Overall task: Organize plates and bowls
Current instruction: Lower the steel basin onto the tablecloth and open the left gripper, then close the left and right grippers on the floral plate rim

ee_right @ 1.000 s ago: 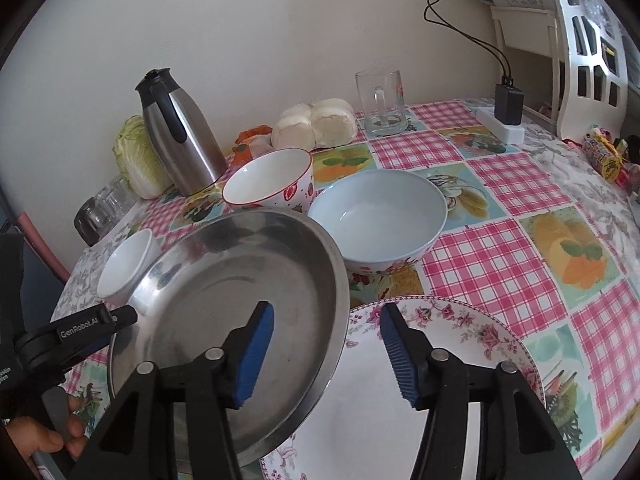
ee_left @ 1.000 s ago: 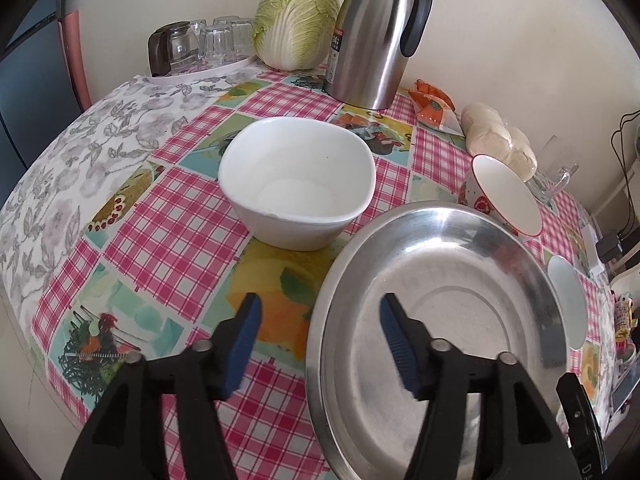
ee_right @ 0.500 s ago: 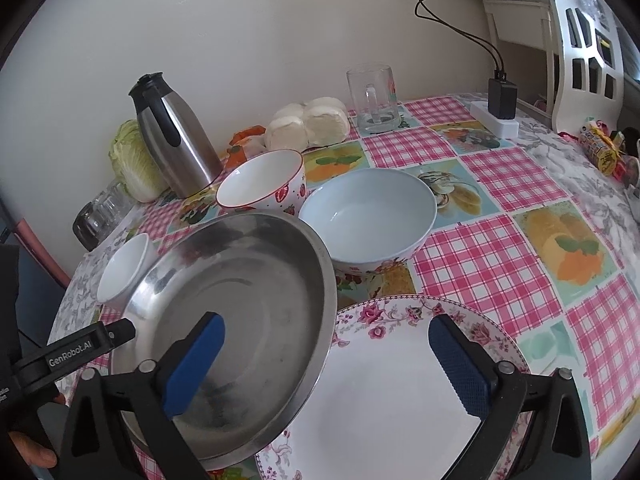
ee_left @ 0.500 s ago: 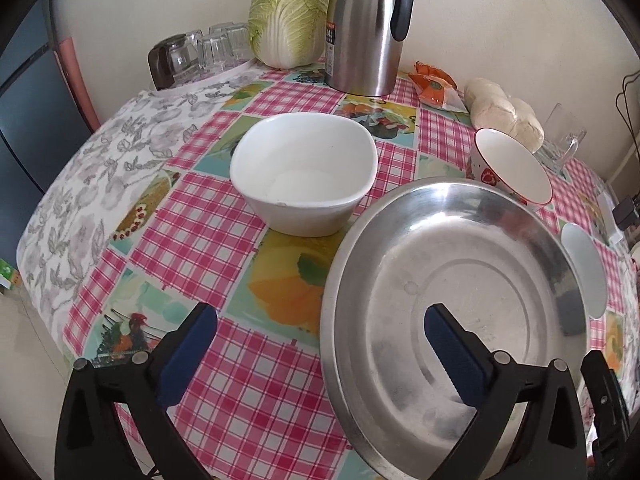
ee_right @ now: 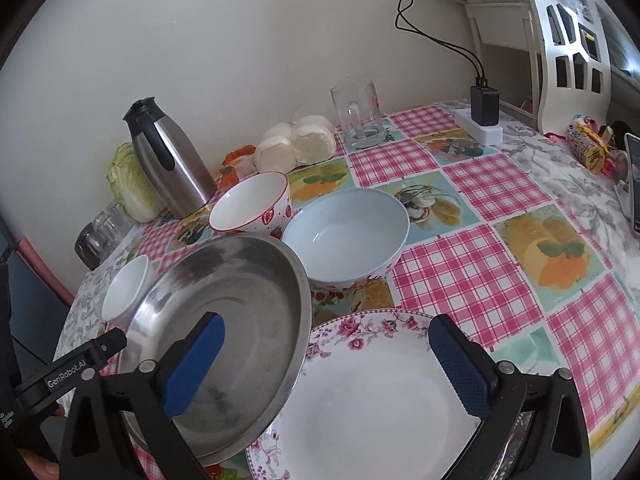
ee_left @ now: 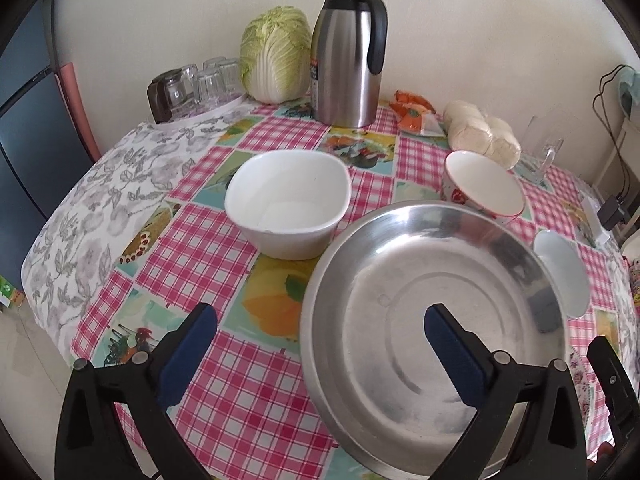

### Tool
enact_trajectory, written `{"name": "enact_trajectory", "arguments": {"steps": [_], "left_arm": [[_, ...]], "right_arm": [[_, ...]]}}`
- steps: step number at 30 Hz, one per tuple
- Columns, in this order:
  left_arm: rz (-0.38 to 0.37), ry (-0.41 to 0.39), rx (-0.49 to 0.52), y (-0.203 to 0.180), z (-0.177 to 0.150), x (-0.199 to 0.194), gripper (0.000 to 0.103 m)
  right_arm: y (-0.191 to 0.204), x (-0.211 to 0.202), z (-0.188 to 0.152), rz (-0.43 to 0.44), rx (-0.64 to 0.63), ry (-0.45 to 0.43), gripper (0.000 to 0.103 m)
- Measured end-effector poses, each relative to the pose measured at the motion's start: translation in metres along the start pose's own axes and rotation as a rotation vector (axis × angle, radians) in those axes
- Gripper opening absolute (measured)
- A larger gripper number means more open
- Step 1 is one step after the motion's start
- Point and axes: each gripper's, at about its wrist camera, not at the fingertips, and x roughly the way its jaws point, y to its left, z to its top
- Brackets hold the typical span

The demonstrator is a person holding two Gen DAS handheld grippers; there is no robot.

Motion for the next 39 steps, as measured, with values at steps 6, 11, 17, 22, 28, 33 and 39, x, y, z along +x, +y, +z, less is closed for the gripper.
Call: {"name": "enact_trajectory", "arguments": {"steps": [6, 11, 17, 22, 28, 33, 39], "left_arm": [[-0.084, -0.053, -0.002, -0.018, -0.001, -0.019, 0.103], [-0.147, -0.114, -0.033, -0.033, -0.005, -0.040, 0.103], [-0.224, -0.168, -0.050, -0.048, -0.015, -0.065, 0.103], [-0.222, -0.178, -0.038, -0.060, -0.028, -0.074, 0.103], [-0.216, -0.129, 0.008, -0.074, -0.047, -0.075, 0.103], [-0.217, -0.075, -0.010, -0.073, -0.063, -0.072, 0.103], [-0.201, 0.031, -0.116, -0.057, -0.078, -0.058, 0.103]], "right_arm": [[-0.017, -0.014, 0.005, -0.020, 0.032, -0.047, 0.103], [-0.032, -0.021, 0.007, -0.046, 0.033, -0.053, 0.103], [-0.057, -0.033, 0.001, -0.055, 0.053, -0.061, 0.103], [-0.074, -0.043, -0.006, -0.051, 0.070, -0.065, 0.103], [-0.092, -0.045, -0.014, -0.072, 0.124, -0.046, 0.103], [-0.106, -0.035, -0.025, -0.069, 0.198, 0.021, 0.103], [-0.112, -0.024, -0.034, -0.070, 0.233, 0.076, 0.103]]}}
